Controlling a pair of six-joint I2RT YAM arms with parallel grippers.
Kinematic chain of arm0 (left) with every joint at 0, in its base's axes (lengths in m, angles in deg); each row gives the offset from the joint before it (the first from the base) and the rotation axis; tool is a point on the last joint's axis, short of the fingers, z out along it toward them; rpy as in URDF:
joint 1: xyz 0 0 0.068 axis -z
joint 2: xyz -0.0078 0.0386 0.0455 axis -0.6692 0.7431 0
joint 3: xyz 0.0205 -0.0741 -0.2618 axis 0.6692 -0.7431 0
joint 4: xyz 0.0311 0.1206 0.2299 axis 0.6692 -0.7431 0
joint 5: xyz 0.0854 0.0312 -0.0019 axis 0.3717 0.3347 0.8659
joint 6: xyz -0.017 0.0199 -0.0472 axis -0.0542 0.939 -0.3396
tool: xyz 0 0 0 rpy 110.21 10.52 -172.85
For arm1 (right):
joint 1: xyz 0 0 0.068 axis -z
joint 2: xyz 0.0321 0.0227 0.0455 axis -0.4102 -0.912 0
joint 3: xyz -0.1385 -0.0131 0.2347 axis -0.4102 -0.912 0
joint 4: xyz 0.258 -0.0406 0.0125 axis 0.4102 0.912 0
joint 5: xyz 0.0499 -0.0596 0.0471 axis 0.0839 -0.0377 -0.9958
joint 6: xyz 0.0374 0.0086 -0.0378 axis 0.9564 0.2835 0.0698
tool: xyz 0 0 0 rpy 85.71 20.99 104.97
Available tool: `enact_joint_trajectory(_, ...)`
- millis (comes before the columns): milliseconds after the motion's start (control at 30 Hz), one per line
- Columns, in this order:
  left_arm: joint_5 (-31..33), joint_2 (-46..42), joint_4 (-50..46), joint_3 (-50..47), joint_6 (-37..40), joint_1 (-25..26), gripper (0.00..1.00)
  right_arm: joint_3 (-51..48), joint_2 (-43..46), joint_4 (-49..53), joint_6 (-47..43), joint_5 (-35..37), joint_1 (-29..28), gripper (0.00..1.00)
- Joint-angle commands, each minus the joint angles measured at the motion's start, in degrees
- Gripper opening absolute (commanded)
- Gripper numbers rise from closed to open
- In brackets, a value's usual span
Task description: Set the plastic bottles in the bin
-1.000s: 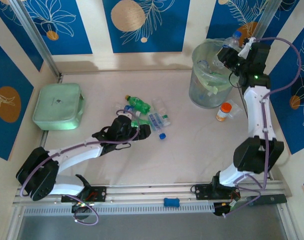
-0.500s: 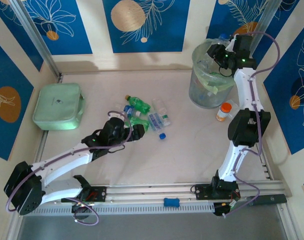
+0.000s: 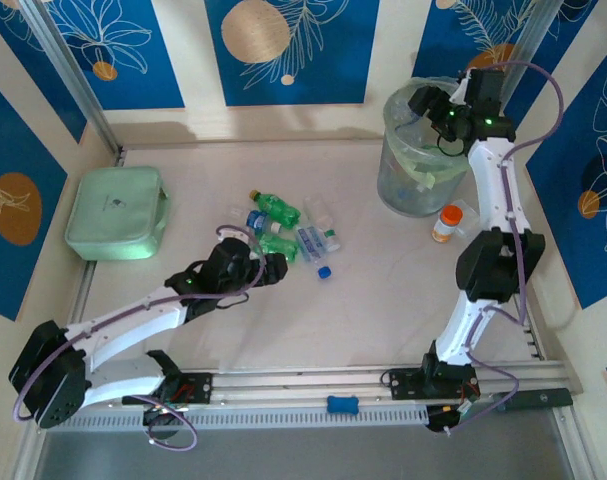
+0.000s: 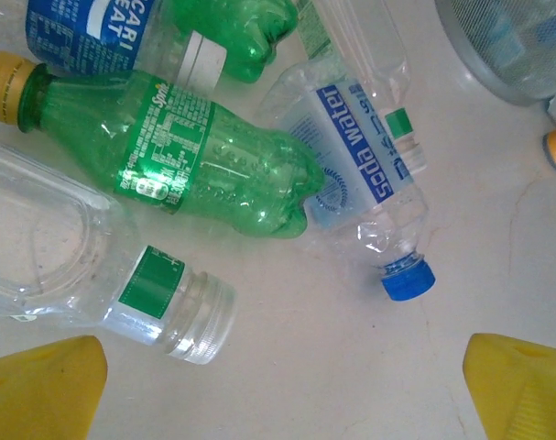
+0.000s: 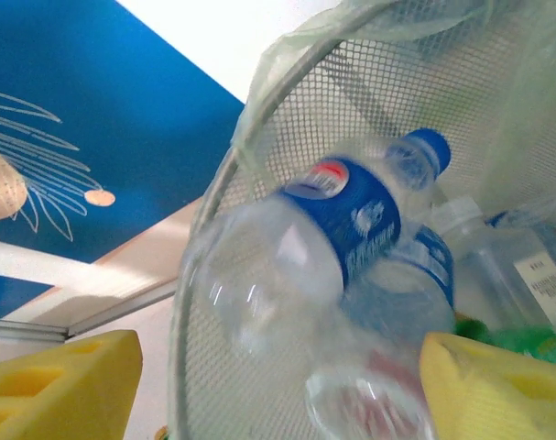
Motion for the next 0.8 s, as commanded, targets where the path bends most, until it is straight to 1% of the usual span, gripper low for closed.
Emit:
enact_joint_trajectory(0,-0.23,2.78,0.3,3.74,2.06,0.94,0.99,-7.96,9.76,-5.2,-2.47,2.08,-1.11,0.81)
enact_joint_trajectory(167,-0.87,8.14,1.44,7.79,2.81,2.18,0.99,-24.7,23.17,-12.87,-2.36,3.95,-4.41,0.84)
enact_joint_trajectory(300,-1.42,12.32,1.3,11.56,3.34,3.55,0.99,-37.2,32.45,-16.64,-1.32,4.49,-7.84,0.9)
enact_joint_trajectory(433,-1.81,16.15,1.15,14.52,3.65,5.02,0.99,-45.67,38.28,-16.63,-0.48,3.54,-11.18,1.0)
enact_joint_trajectory(600,-0.98,22.35,-0.61,19.17,3.05,7.49,0.99,-56.59,44.61,-17.43,1.73,5.86,-15.73,0.99)
enact_joint_trajectory(767,4.58,30.45,-8.33,28.44,3.21,10.75,0.99,-63.47,48.56,-18.52,3.89,6.42,-17.3,0.99)
